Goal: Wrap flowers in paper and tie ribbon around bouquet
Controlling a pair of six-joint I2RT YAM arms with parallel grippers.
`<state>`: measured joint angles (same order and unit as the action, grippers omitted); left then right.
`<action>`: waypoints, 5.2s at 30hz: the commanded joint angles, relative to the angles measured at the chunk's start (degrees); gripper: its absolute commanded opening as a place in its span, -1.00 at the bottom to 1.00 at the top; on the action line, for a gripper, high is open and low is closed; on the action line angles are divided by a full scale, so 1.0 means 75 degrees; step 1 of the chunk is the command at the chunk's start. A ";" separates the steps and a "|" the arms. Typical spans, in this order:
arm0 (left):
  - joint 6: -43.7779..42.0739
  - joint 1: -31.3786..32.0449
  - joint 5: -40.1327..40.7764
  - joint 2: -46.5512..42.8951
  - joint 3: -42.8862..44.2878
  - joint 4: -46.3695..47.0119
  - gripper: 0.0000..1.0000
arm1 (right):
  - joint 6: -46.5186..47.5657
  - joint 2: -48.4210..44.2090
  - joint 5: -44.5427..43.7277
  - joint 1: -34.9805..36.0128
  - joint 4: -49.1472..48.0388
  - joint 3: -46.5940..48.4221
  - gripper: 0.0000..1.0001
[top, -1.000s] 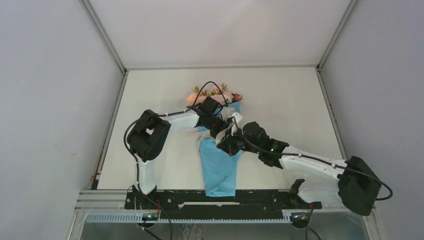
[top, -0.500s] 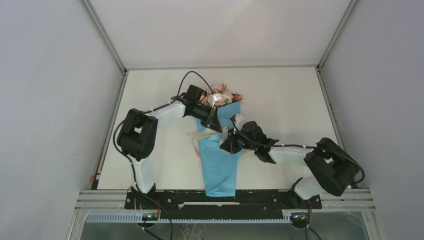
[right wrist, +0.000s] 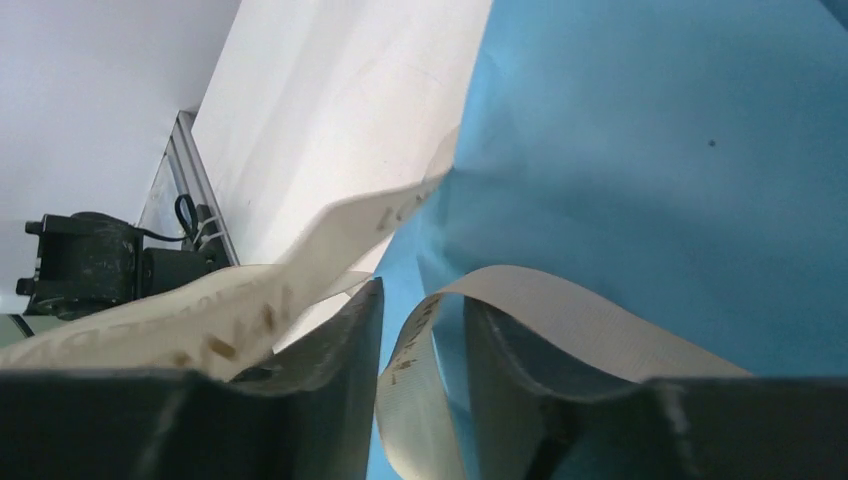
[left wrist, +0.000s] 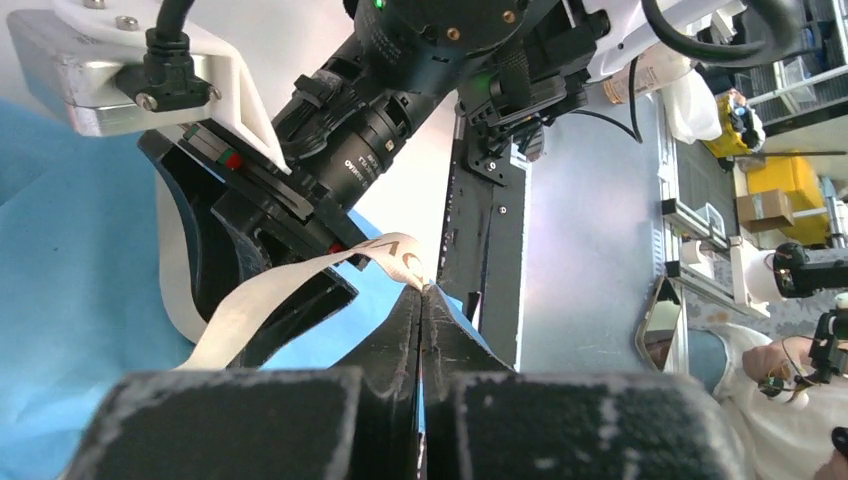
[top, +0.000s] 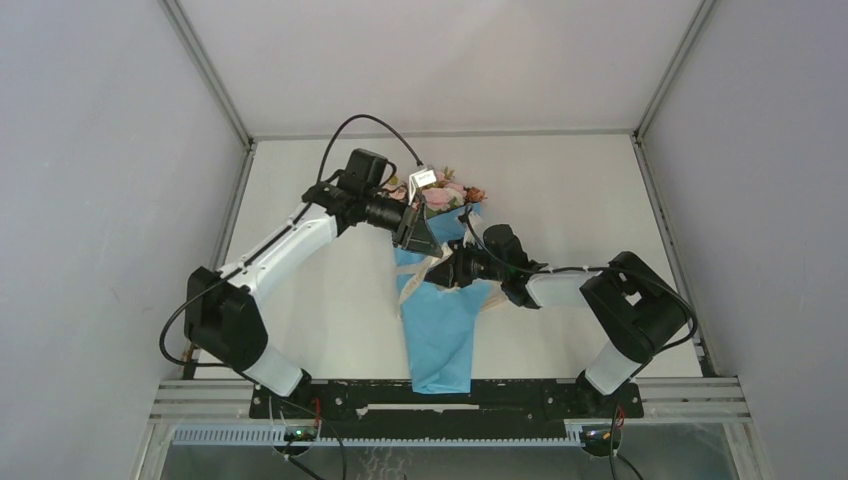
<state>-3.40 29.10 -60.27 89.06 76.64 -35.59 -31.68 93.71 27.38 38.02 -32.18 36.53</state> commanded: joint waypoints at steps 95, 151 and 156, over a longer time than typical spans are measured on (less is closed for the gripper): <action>0.1760 0.1304 0.3774 0.1680 -0.0815 0.2759 -0.09 | -0.0023 -0.2261 -0.0861 -0.0570 -0.0689 -0.2447 -0.90; 0.0586 0.1937 0.4590 0.2212 -0.0750 0.2475 -1.00 | -0.1991 -0.0931 -0.0823 -0.2050 0.1235 -0.0653 -0.82; 0.0478 0.1921 0.4954 0.2133 -0.0760 0.2373 -1.00 | -0.1614 -0.1457 -0.1131 -0.2114 0.1830 -0.0652 -1.00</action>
<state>2.33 43.38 -25.74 108.68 70.94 -17.54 -45.78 86.56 20.53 22.83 -20.88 29.85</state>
